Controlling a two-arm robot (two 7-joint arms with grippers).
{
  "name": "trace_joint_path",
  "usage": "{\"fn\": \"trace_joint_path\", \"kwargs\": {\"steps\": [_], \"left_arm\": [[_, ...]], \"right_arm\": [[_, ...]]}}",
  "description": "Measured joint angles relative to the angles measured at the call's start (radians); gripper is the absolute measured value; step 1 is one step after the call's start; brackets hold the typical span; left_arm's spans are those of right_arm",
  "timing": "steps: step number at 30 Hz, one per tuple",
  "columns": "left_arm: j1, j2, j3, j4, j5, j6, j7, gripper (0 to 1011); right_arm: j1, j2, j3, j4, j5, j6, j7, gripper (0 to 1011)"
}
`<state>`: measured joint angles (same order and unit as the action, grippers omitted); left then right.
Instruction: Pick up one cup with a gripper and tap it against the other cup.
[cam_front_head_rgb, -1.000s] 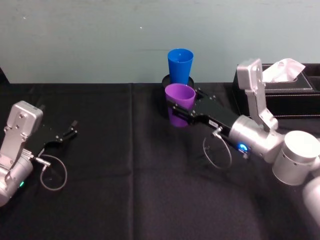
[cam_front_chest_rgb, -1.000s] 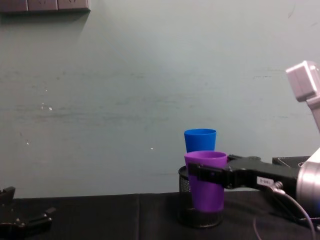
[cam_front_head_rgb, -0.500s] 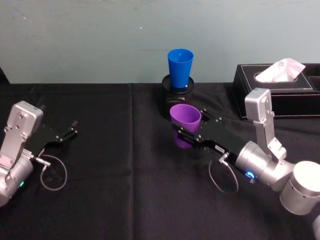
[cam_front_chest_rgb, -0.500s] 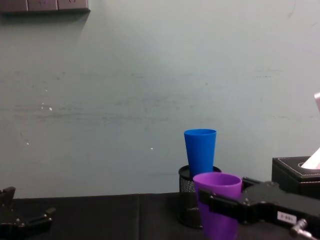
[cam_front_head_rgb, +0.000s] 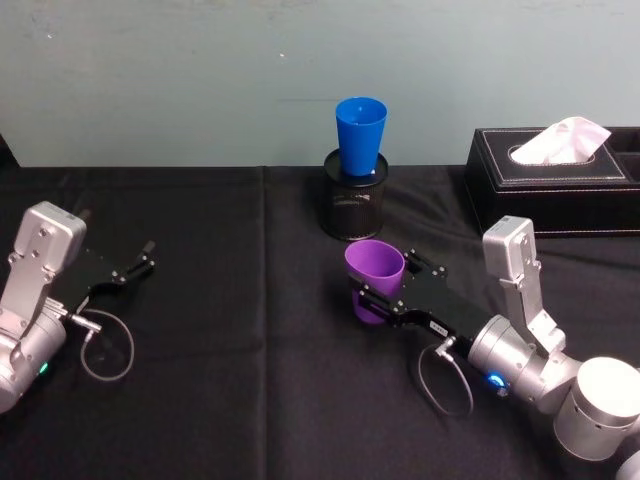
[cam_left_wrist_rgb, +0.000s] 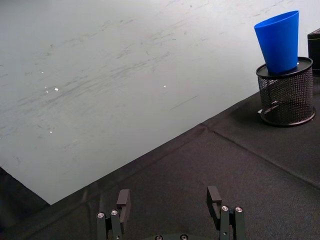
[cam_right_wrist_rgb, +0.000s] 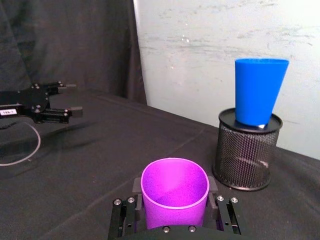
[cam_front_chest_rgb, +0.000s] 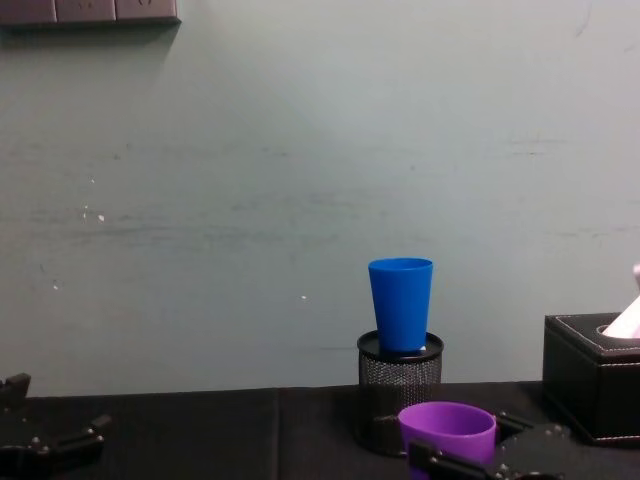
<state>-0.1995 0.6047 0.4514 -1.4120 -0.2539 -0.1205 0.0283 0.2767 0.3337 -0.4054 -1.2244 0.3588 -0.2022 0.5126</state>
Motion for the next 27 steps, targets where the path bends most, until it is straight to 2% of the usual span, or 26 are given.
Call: {"fn": "trace_joint_path", "kwargs": {"steps": [9, 27], "left_arm": [[0.0, 0.0, 0.0, 0.0, 0.0, 0.0, 0.0, 1000], [0.0, 0.0, 0.0, 0.0, 0.0, 0.0, 0.0, 1000]], "right_arm": [[0.0, -0.018, 0.01, 0.026, -0.01, -0.008, -0.002, 726], [-0.004, -0.026, 0.019, 0.031, -0.015, 0.0, 0.003, 726]]}}
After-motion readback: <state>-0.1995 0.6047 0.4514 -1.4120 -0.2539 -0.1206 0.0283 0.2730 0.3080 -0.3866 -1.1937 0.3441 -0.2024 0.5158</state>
